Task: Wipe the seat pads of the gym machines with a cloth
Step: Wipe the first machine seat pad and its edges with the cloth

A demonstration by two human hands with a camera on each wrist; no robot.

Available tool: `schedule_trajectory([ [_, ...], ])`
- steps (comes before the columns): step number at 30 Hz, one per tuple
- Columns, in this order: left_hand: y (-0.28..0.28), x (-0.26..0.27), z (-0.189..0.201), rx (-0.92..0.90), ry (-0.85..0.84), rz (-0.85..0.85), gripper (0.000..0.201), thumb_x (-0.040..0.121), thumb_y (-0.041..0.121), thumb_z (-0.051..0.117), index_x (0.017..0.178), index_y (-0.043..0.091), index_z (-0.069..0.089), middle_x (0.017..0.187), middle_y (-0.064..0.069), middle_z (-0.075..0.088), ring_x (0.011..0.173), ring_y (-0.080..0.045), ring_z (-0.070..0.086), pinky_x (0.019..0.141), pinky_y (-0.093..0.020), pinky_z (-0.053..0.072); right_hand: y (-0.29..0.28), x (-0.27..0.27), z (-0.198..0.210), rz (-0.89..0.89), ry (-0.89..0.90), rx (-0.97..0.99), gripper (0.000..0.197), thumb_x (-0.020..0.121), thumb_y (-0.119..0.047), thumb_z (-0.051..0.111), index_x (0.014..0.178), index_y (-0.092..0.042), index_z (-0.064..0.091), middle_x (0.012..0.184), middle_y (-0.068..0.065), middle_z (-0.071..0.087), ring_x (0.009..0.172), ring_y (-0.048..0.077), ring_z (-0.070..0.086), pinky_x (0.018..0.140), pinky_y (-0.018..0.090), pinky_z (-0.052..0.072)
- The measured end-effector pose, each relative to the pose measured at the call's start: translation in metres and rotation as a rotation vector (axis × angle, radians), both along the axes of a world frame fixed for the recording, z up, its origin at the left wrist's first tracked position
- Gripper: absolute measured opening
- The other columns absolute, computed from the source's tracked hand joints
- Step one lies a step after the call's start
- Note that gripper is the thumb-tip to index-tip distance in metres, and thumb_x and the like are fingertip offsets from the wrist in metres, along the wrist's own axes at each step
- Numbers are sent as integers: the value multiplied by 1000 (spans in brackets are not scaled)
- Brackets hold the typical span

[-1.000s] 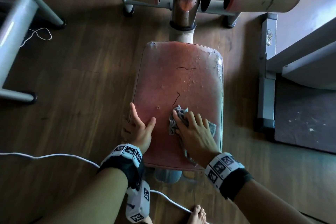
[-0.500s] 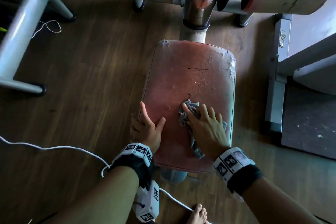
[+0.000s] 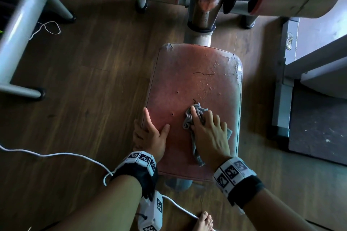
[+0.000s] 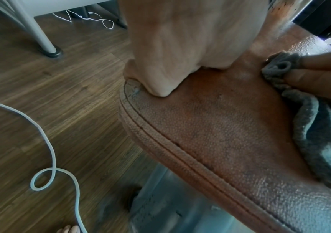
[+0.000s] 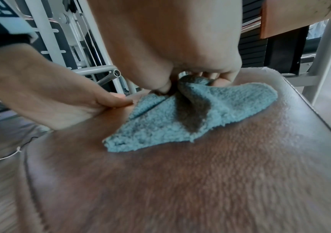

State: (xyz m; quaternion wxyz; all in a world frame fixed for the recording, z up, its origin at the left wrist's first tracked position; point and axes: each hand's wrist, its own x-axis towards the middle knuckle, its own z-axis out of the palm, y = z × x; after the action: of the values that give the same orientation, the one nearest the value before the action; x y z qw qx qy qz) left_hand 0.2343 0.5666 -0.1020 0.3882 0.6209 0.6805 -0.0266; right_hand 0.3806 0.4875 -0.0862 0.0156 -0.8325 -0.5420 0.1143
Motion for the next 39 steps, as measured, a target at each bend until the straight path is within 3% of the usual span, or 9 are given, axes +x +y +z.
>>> schedule_trajectory([
  [8, -2, 1, 0, 24, 11, 7, 89, 88, 60, 46, 151, 37, -13, 162, -12, -1, 147, -33, 8, 115, -50, 12, 18, 15, 0, -57, -10, -14, 60, 92, -26, 56, 147, -27, 34, 125, 9, 45, 98, 29, 47, 77, 46, 43],
  [11, -3, 0, -2, 38, 3, 0, 102, 69, 82, 27, 151, 36, -11, 162, -11, 1, 147, -32, 9, 115, -49, 13, 18, 11, -1, -63, 15, -2, 61, 90, -22, 58, 147, -24, 36, 124, 9, 45, 97, 28, 45, 77, 46, 43],
  [14, -3, -3, -5, 49, -20, -20, 107, 58, 83, 13, 150, 36, -15, 162, -10, 1, 147, -31, 7, 116, -49, 11, 6, 9, -1, 17, 32, -10, 59, 93, -25, 56, 147, -23, 34, 126, 8, 44, 100, 27, 46, 78, 44, 43],
  [20, -3, -3, -8, -13, -31, 22, 99, 70, 83, 32, 147, 44, -18, 162, -13, -1, 146, -37, 7, 114, -55, 13, 24, 18, -1, -19, 32, -17, 59, 93, -26, 54, 148, -26, 32, 132, 9, 43, 107, 30, 45, 83, 49, 43],
  [23, -2, -1, -5, -18, -2, 24, 105, 64, 86, 27, 148, 42, -16, 161, -15, 0, 146, -36, 7, 113, -55, 13, 25, 8, 0, -79, 63, -25, 57, 94, -26, 49, 148, -24, 30, 134, 10, 41, 108, 30, 44, 85, 48, 42],
  [26, -1, -3, -8, -4, -18, 19, 95, 81, 71, 43, 148, 42, -17, 161, -14, -1, 147, -33, 4, 115, -52, 10, 8, -1, 3, -58, 79, -28, 56, 94, -28, 42, 149, -23, 30, 132, 9, 42, 105, 28, 44, 83, 46, 43],
  [30, 0, -5, -11, -4, -32, 2, 97, 76, 77, 39, 145, 46, -22, 162, -9, -3, 148, -29, 2, 115, -51, 8, -6, 12, 2, -46, 96, -14, 60, 92, -26, 51, 148, -30, 30, 123, 4, 42, 97, 26, 43, 79, 44, 45],
  [33, -1, -4, -11, 11, 12, 4, 89, 87, 62, 44, 148, 42, -18, 162, -10, -1, 147, -31, 6, 114, -51, 12, 9, 36, -1, -91, 66, -11, 62, 92, -22, 51, 149, -32, 28, 125, 7, 41, 98, 27, 40, 83, 47, 44],
  [39, -1, -3, -11, -18, 16, 6, 89, 83, 68, 38, 147, 44, -20, 162, -6, -6, 147, -31, 4, 114, -54, 11, 61, 84, 1, -194, 59, -19, 55, 98, -27, 40, 151, -31, 24, 135, 11, 32, 115, 32, 37, 96, 50, 37],
])
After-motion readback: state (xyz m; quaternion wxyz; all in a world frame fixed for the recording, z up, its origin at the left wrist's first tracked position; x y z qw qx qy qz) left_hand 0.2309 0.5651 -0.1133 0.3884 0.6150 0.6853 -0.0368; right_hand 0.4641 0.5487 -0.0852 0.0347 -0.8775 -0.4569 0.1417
